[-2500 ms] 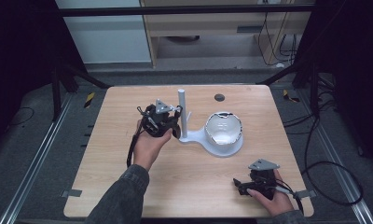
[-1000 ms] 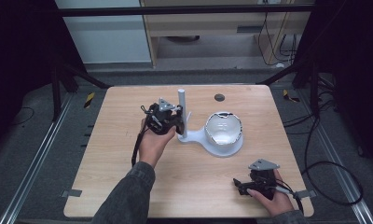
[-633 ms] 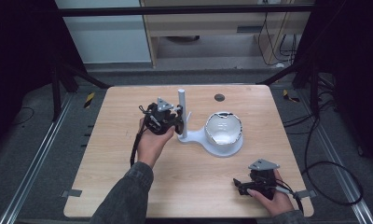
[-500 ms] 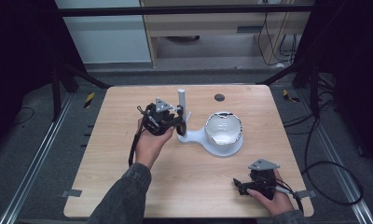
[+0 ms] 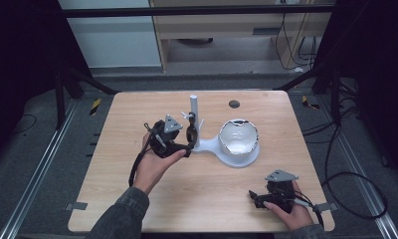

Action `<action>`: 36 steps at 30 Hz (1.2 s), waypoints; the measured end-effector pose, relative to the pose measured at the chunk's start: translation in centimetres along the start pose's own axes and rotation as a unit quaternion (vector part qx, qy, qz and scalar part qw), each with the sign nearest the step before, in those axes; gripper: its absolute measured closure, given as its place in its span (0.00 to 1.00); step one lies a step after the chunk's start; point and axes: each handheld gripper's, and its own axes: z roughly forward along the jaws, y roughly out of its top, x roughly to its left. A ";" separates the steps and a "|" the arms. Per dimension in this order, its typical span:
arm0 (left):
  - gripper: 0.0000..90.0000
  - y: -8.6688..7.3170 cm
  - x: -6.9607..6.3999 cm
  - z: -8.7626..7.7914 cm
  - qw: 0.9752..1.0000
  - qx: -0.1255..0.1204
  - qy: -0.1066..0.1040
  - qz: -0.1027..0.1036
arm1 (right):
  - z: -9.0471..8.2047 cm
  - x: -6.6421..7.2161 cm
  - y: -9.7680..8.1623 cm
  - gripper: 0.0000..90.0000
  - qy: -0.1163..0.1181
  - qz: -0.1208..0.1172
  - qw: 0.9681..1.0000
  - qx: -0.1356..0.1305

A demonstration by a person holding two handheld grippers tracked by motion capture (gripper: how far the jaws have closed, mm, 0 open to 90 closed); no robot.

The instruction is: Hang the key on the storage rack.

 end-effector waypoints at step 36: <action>0.08 -14.1 4.6 -1.4 0.998 0.065 0.017 -0.017 | -0.2 0.1 -0.2 0.00 0.000 0.000 1.000 0.000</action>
